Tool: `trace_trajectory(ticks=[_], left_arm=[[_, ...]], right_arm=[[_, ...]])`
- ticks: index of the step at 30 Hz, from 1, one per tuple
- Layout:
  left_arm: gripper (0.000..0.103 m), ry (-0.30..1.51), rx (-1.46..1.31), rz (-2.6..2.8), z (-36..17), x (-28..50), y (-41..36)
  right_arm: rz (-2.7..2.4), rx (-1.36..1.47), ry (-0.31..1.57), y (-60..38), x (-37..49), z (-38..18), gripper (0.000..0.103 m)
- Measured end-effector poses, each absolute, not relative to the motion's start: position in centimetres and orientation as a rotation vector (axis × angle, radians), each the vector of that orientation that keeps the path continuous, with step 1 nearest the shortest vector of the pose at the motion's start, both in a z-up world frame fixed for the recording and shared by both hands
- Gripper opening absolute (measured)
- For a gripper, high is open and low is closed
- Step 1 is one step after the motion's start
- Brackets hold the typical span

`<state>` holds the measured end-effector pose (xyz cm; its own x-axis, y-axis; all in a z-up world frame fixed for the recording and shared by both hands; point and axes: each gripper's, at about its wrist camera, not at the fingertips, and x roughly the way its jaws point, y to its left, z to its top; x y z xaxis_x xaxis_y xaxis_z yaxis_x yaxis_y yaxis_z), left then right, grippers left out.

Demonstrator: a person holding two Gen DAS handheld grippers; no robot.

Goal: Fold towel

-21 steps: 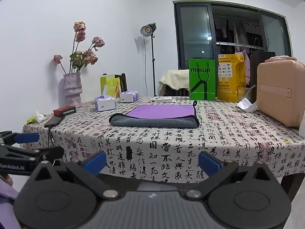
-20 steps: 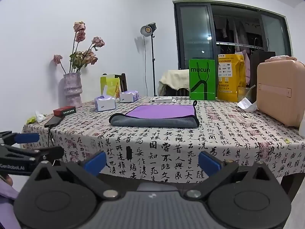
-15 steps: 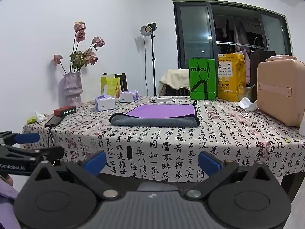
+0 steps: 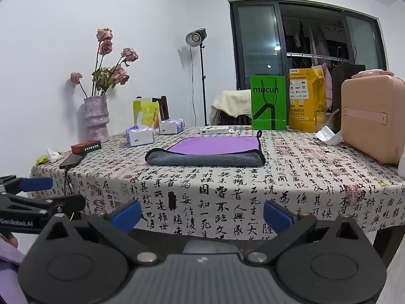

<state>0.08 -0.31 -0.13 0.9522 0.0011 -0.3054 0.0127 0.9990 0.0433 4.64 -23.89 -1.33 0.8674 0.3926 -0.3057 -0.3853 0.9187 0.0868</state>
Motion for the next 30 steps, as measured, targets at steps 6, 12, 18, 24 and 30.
trace_trajectory(ticks=[6, 12, 18, 24, 30], left_arm=[[0.103, 0.309, 0.046, -0.008, -0.34, 0.09, -0.29], [0.103, 0.309, 0.047, -0.008, -0.44, 0.19, -0.4], [0.103, 0.31, 0.047, -0.007, -0.44, 0.2, -0.41], [0.103, 0.31, 0.047, -0.007, -0.46, 0.19, -0.41], [0.103, 0.31, 0.047, -0.007, -0.48, 0.21, -0.42]], right_arm=[[0.411, 0.026, 0.332, -23.86, 4.73, -1.22, 0.103], [0.41, 0.029, 0.334, -23.81, 4.76, -1.2, 0.103], [0.408, 0.029, 0.334, -23.85, 4.76, -1.22, 0.103], [0.411, 0.033, 0.337, -23.88, 4.87, -1.27, 0.103], [0.409, 0.035, 0.341, -23.79, 4.85, -1.43, 0.103]])
